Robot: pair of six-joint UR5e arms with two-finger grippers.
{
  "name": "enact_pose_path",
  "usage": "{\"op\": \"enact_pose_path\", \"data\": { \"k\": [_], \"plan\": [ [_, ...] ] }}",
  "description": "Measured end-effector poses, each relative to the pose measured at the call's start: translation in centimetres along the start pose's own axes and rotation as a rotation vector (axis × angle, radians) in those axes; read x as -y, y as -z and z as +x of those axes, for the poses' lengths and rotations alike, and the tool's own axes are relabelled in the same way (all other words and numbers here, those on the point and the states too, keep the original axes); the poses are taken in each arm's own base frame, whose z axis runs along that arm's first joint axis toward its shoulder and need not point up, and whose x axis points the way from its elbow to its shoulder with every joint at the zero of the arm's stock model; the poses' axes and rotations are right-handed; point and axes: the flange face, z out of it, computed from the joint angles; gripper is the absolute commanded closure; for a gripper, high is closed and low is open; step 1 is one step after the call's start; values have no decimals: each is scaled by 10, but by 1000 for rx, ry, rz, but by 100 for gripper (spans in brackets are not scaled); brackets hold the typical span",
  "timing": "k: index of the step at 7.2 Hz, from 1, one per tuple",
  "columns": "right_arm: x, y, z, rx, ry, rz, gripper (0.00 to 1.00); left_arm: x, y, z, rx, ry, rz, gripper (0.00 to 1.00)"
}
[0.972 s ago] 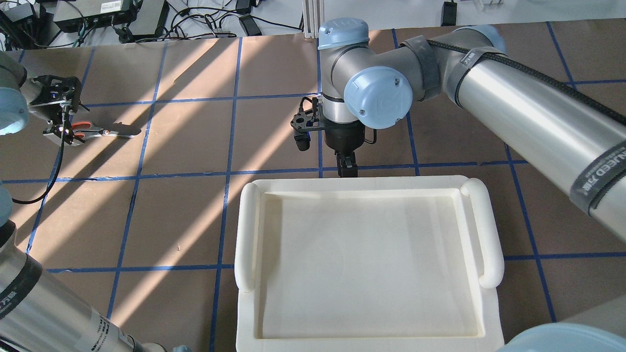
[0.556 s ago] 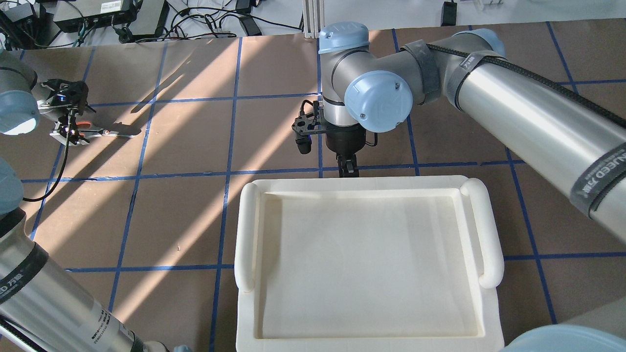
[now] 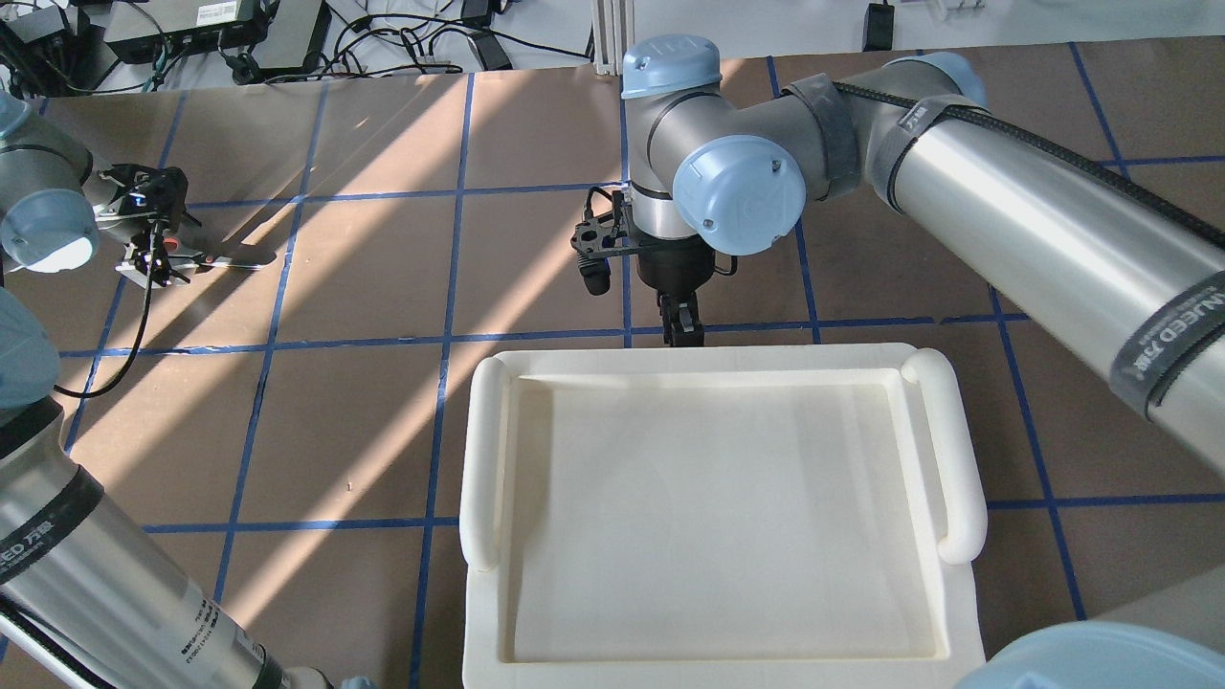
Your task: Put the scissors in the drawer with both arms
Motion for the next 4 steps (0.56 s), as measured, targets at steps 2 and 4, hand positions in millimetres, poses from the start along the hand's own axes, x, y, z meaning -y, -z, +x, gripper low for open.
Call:
{"op": "enact_pose_path", "data": {
  "k": [2,4],
  "plan": [
    [0,9,13,-29,0,7,36,3,-3,0,-8,-2,11,12],
    [1,16,27,-48,-1,11,36,4,-2,1,-16,-2,8,13]
  ]
}}
